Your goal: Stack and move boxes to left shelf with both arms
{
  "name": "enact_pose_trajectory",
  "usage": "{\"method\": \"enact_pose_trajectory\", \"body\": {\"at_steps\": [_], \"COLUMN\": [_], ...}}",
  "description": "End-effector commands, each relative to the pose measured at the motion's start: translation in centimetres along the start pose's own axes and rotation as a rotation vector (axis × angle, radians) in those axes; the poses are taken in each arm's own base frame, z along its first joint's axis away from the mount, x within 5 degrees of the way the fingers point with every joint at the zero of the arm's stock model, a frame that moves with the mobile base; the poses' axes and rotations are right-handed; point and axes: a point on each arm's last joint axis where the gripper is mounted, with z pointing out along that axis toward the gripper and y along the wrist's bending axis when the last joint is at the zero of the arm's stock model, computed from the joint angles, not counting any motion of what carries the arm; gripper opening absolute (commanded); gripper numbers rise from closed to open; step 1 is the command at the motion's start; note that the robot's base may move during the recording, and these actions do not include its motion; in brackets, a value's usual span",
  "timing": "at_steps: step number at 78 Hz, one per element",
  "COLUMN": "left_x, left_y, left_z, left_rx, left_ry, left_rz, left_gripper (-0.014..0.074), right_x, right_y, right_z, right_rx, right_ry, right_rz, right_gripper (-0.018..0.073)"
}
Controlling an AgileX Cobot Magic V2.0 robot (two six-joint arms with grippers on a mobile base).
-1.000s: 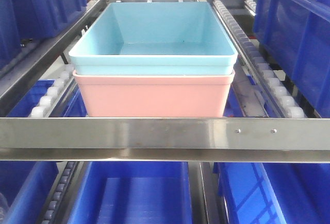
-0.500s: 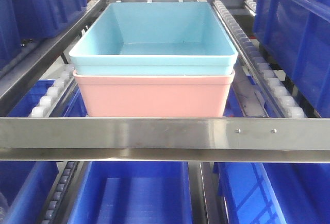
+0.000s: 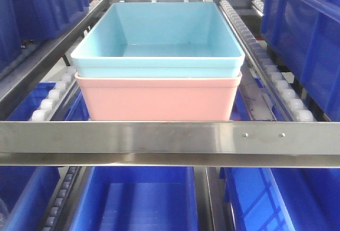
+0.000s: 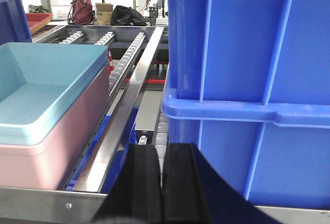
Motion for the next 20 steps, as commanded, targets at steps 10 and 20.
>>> {"method": "enact_pose_trajectory", "body": {"at_steps": [10,20], "left_x": [-1.04,-1.04], "left_y": [-0.02,-0.02], "left_z": [-0.2,-0.2], "left_rx": [0.002,0.002], "left_ry": [-0.108,-0.108], "left_rz": [0.005,0.005], "left_gripper": [-0.0001,-0.0001], "right_x": [-1.78,-1.78], "right_y": [0.07,0.07], "right_z": [-0.29,-0.29], "right_rx": [-0.002,-0.002], "right_ry": [-0.134,-0.134], "right_rz": [-0.008,-0.008], "right_gripper": [0.0049,0.0049]}}
